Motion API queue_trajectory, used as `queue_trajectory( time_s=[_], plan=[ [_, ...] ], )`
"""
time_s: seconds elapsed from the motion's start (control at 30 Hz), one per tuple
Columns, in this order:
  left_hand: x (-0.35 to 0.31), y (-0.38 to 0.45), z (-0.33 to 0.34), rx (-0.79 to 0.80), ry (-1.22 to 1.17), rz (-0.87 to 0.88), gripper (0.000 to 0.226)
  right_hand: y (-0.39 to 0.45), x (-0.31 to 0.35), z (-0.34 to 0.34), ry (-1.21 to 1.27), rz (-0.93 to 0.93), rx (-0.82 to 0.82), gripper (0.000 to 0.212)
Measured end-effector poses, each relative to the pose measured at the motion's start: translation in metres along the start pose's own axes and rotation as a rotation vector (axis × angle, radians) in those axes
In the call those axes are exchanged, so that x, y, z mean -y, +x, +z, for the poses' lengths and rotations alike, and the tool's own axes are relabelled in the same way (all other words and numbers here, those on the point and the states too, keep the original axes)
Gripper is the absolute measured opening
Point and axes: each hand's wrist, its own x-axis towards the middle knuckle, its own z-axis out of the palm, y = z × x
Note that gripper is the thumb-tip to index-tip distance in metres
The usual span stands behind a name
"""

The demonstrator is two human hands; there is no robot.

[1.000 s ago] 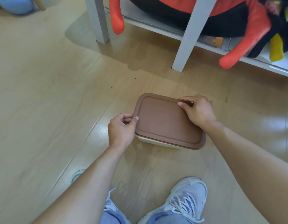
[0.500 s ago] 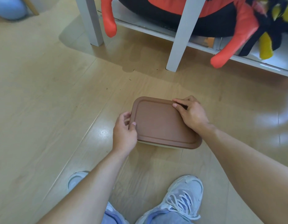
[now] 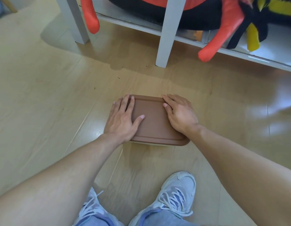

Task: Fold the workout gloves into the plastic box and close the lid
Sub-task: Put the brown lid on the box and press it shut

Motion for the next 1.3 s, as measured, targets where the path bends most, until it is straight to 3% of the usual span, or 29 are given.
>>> queue_trajectory(
  time_s=[0.4,0.53,0.63,0.7,0.8,0.93,1.1,1.23,1.3],
  plan=[
    [0.0,0.001,0.004,-0.026,-0.015,-0.013,0.088,-0.001,0.004,0.007,-0.025,0.012,-0.091,0.051],
    [0.003,0.001,0.006,-0.045,-0.003,-0.004,0.085,-0.004,-0.001,0.008,0.245,0.07,-0.286,0.045],
    [0.003,0.0,0.008,-0.06,-0.011,-0.025,0.083,-0.01,-0.003,0.003,0.5,0.256,-0.393,0.041],
    [0.002,-0.007,0.007,-0.129,-0.195,-0.142,0.08,-0.017,-0.003,-0.004,0.64,0.444,-0.335,0.044],
    [0.001,-0.022,0.009,-0.251,-0.569,-0.495,0.066,-0.036,-0.015,-0.009,0.654,0.645,-0.168,0.047],
    [-0.011,-0.039,0.008,-0.288,-0.75,-0.783,0.042,-0.068,-0.027,0.001,0.609,0.601,-0.063,0.065],
    [-0.02,-0.018,-0.004,-0.309,-0.993,-0.892,0.038,-0.057,-0.021,-0.005,0.664,0.582,-0.115,0.054],
    [-0.018,0.02,-0.019,-0.233,-1.103,-0.836,0.009,-0.029,-0.029,-0.011,0.699,0.626,-0.184,0.053],
    [-0.019,0.04,-0.025,-0.2,-1.206,-0.789,0.019,-0.01,-0.032,-0.013,0.718,0.655,-0.216,0.055]
  ],
)
